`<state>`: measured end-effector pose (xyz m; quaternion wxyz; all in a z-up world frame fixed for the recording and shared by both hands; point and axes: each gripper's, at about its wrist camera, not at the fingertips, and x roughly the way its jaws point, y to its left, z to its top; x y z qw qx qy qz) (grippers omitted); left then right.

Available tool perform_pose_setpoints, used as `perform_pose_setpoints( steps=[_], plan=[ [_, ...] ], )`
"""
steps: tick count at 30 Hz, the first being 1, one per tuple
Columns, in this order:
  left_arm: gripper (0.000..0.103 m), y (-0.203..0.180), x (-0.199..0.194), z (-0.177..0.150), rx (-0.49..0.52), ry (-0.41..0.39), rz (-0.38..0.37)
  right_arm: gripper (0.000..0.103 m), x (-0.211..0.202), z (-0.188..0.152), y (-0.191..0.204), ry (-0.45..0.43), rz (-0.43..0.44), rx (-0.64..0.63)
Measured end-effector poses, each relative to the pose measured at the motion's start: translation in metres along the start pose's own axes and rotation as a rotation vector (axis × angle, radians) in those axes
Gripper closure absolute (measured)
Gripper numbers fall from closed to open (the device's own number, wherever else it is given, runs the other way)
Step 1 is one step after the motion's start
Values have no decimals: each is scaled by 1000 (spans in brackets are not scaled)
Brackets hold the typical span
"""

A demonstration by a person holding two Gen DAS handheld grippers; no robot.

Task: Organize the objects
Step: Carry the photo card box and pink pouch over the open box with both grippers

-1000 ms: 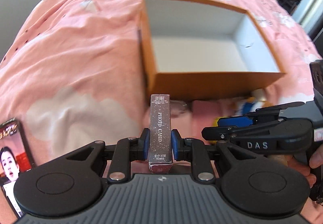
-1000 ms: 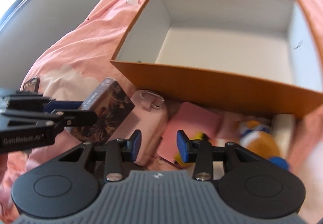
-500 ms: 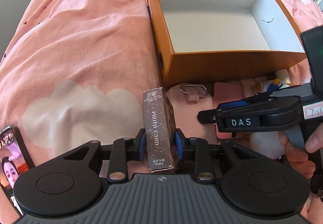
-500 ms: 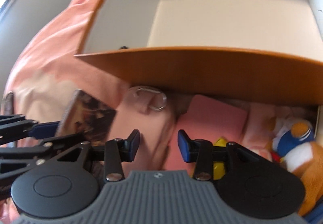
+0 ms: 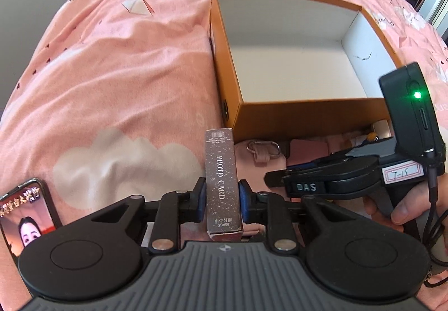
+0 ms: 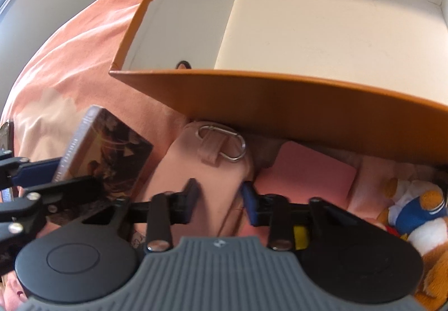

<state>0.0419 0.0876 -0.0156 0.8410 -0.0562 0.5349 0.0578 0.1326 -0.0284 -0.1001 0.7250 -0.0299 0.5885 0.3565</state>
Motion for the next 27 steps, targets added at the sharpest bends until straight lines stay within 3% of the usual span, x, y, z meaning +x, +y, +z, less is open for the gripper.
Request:
perform_pose_setpoints(
  steps=[4, 12, 16, 27],
  plan=[
    [77, 1, -10, -2, -6, -33, 0, 87, -16, -5, 0, -40, 28, 15],
    [78, 2, -41, -3, -33, -123, -62, 90, -78, -19, 28, -162, 12, -88],
    [78, -1, -54, 2, -36, -176, -99, 90, -108, -25, 20, -218, 3, -122],
    [78, -12, -83, 51, -17, -359, -142, 92, -165, 1, 7, -396, 33, -125]
  ],
)
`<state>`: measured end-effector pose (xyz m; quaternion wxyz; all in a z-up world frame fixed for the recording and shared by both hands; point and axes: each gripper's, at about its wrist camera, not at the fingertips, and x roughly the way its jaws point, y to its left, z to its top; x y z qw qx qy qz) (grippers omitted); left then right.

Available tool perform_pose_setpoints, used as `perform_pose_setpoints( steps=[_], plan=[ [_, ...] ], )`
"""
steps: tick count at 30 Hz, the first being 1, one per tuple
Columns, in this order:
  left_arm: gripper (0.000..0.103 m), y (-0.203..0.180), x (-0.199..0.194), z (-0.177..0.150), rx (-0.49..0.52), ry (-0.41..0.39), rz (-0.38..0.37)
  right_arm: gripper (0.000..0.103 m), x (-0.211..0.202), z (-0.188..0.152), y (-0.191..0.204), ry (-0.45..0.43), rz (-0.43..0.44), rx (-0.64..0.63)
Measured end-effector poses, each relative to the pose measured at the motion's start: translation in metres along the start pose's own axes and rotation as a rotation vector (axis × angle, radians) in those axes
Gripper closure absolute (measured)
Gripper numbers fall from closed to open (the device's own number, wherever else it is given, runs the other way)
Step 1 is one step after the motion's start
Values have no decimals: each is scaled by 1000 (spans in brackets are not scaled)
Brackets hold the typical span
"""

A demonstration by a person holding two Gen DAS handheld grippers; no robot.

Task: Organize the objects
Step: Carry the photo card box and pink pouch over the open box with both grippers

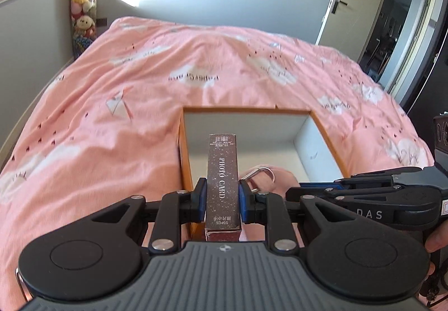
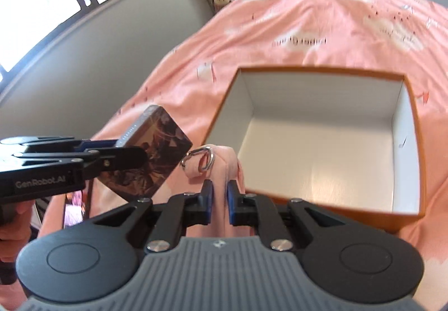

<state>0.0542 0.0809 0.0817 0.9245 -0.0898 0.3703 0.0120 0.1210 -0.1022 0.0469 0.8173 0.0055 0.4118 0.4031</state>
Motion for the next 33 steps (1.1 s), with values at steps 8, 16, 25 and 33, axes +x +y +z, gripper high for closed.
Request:
perform_pose_setpoints(
  steps=[8, 16, 25, 33],
  plan=[
    [78, 12, 40, 31, -55, -22, -9, 92, 32, 51, -36, -68, -64, 95],
    [78, 24, 83, 35, -96, 18, -22, 92, 112, 49, -69, 20, -67, 240],
    [78, 30, 107, 31, -108, 55, -32, 92, 167, 25, -77, 130, -63, 299],
    [78, 33, 121, 28, -118, 82, -42, 92, 194, 21, -70, 202, -95, 261]
  ],
)
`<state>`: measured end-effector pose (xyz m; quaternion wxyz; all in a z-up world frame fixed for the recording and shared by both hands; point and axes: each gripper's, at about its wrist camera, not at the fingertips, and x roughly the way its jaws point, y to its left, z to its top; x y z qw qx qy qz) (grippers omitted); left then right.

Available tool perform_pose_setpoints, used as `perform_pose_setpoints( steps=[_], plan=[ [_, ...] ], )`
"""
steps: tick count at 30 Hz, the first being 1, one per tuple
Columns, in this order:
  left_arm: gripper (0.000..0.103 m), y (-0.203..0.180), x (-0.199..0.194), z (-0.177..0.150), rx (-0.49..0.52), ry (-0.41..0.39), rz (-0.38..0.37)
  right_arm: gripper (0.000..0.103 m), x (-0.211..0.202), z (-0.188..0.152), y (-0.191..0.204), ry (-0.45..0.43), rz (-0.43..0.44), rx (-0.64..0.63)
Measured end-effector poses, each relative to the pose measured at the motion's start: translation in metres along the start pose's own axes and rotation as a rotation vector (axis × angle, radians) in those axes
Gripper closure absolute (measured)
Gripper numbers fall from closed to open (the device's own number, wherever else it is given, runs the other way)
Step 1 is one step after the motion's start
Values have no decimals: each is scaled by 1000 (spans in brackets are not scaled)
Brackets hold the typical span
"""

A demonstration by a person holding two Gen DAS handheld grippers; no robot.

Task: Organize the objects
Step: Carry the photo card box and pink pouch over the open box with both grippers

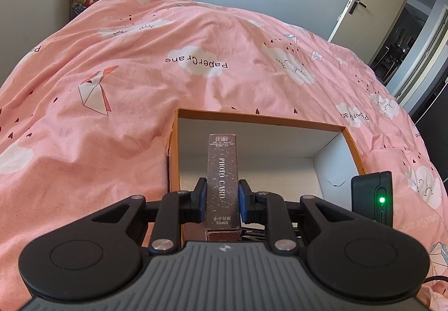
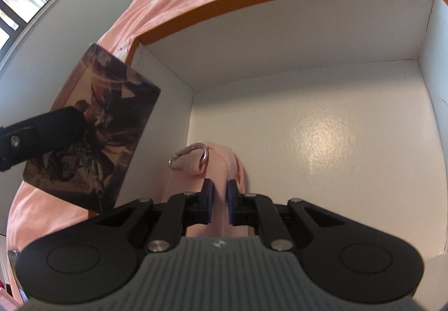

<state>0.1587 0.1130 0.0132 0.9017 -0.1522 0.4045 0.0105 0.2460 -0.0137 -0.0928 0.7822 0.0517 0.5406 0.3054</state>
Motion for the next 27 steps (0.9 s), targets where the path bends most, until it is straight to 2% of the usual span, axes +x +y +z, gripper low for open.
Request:
perform_pose_setpoints(
  steps=[6, 8, 14, 16, 21, 27],
  plan=[
    [78, 1, 5, -1, -4, 12, 5, 91, 20, 1, 16, 59, -66, -80],
    [78, 1, 6, -2, -5, 14, 5, 88, 24, 2, 20, 71, -76, -101],
    [78, -1, 5, 0, -4, -3, 16, 69, 24, 9, 19, 86, -48, -76],
    [78, -1, 4, 1, -14, -7, 7, 58, 22, 10, 18, 79, -46, -63],
    [78, -3, 9, 2, -55, 7, -38, 56, -7, 15, 14, 30, -87, -134],
    [78, -20, 43, -16, -147, 105, -95, 58, -31, 23, 0, 21, -251, -272]
  ],
)
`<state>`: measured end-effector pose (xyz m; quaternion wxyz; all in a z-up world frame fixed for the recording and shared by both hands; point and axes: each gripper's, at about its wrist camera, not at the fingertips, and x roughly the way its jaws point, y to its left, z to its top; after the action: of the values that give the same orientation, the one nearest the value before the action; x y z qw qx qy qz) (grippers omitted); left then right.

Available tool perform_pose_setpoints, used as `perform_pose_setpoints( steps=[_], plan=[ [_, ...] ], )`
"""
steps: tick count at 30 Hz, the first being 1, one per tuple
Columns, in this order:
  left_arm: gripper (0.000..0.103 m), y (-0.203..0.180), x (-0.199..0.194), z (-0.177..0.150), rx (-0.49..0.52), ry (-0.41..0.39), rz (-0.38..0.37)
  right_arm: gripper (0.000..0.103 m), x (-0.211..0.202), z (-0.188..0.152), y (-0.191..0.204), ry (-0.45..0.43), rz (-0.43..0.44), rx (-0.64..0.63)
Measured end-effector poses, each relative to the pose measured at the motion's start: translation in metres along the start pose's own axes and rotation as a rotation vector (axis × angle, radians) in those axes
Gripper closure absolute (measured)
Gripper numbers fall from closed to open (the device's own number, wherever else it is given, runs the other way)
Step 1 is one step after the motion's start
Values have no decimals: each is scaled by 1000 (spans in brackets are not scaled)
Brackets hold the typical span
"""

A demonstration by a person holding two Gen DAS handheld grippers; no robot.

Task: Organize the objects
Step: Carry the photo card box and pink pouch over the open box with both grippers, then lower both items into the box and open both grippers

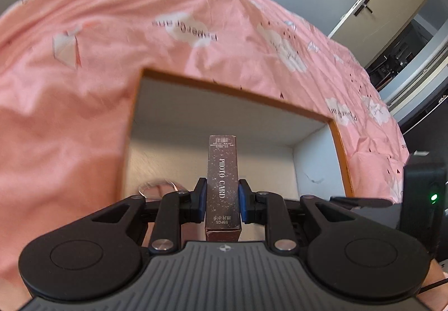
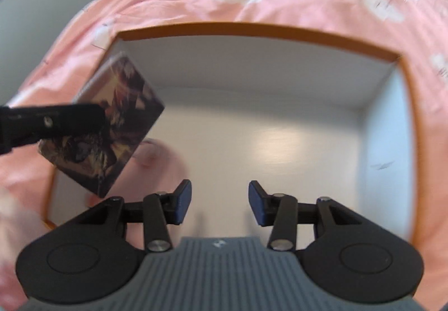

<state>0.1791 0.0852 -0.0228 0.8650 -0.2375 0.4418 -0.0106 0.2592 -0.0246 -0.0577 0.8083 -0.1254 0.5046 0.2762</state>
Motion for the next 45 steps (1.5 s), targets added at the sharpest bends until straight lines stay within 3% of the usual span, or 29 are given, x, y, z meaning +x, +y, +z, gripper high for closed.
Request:
perform_pose_setpoints(
  steps=[5, 10, 16, 18, 21, 23, 31, 33, 35, 37, 41, 43, 45],
  plan=[
    [78, -7, 30, -16, -52, 48, 6, 62, 5, 0, -45, 32, -42, -2],
    [78, -8, 53, -28, -109, 92, 12, 64, 8, -13, -51, 57, -35, 11],
    [77, -1, 71, -35, -165, 195, -8, 67, 12, -23, -56, 80, -61, 21],
    [75, -1, 74, -36, -165, 228, 16, 67, 9, -28, -59, 85, -60, 28],
    [71, -3, 68, -36, -124, 218, 63, 67, 8, -30, -61, 93, -31, 42],
    [60, -3, 62, -34, -106, 208, 80, 67, 8, -31, -61, 95, -16, 56],
    [61, 3, 38, -24, -86, 187, 91, 67, 9, -33, -62, 107, 40, 116],
    [67, 5, 33, -21, -69, 174, 107, 67, 12, -33, -60, 123, 61, 131],
    [73, 3, 30, -19, -39, 169, 125, 74, 18, -35, -56, 151, 93, 155],
    [76, 3, 30, -18, -22, 174, 139, 89, 27, -32, -51, 184, 101, 161],
    [81, 4, 34, -21, 13, 201, 170, 95, 32, -33, -38, 203, 62, 106],
    [82, 6, 36, -23, 10, 214, 171, 103, 34, -35, -32, 216, 74, 92],
    [82, 7, 37, -25, 11, 220, 167, 103, 34, -36, -28, 217, 67, 79]
  ],
)
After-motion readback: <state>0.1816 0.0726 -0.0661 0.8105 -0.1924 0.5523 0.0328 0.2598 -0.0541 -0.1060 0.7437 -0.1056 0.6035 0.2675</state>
